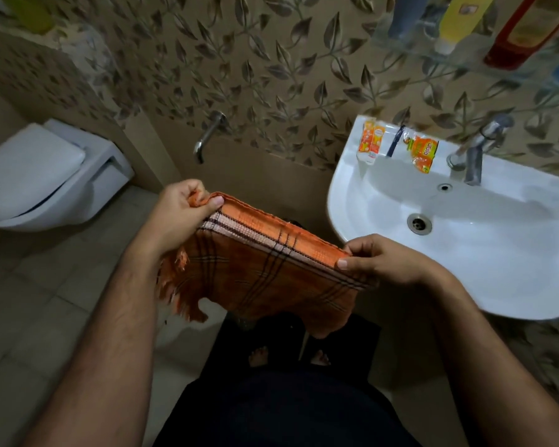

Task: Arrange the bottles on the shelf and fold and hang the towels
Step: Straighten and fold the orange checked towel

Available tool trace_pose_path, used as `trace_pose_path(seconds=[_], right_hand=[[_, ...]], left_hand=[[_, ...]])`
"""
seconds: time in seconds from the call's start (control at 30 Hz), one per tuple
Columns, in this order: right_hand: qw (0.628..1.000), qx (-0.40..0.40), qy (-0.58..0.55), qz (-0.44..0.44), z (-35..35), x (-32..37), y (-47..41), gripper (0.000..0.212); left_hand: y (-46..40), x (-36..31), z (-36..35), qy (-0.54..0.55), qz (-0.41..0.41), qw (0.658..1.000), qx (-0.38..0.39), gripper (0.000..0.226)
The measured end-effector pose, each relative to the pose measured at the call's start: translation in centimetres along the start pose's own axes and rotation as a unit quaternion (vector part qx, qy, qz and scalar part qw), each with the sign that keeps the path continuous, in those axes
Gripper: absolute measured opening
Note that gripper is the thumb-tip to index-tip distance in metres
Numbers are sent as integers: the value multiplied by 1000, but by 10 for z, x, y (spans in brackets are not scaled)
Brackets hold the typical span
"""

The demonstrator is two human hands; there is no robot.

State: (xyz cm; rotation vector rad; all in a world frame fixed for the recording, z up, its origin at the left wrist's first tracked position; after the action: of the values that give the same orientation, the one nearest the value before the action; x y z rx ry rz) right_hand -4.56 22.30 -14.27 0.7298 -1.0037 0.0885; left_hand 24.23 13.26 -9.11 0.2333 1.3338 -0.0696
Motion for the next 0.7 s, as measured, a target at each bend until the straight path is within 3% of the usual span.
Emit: trace_pose_path(seconds=[0.13,0.27,0.33,0.37,0.43,0.5,0.57,0.63,0.7], right_hand=[[988,-114,101,19,20,7,-4,25],[924,-315,216,-15,30,26,-10,36],[905,-354,235,-35,28,33,-14,31],[899,-359,248,-34,26,37,-16,30],[893,-352,281,-2,21,49,-20,26],[888,-328,317,50,12,63,-20,23],[889,-294,340,84,5,73,-18,21],[895,-265,340,111,2,79,-15,17],[903,-254,324,124,4,83,-10,15]], left_hand=[[0,15,3,-55,18,996,-68,44],[5,28,0,-58,40,975,-210,28],[11,33,-13,-26,58,973,-222,17],[14,34,-24,-3,65,977,-203,19],[15,34,-52,26,65,990,-121,44],[14,25,-84,53,40,998,7,71],[12,14,-109,36,22,991,126,81],[9,5,-124,-10,27,977,211,68],[6,1,-130,-43,47,965,254,35]])
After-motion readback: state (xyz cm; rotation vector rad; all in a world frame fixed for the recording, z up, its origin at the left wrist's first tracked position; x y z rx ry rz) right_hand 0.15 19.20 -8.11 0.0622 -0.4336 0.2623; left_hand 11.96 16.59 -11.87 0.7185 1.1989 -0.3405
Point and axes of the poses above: each hand's wrist, its own y-axis away from the middle knuckle, its own z-axis out of the back of the hand, x = y × z, the point moved 9 cm from there along -y, towards the middle knuckle, and after that the axes turned 9 degrees about y, right-handed, at the moved point
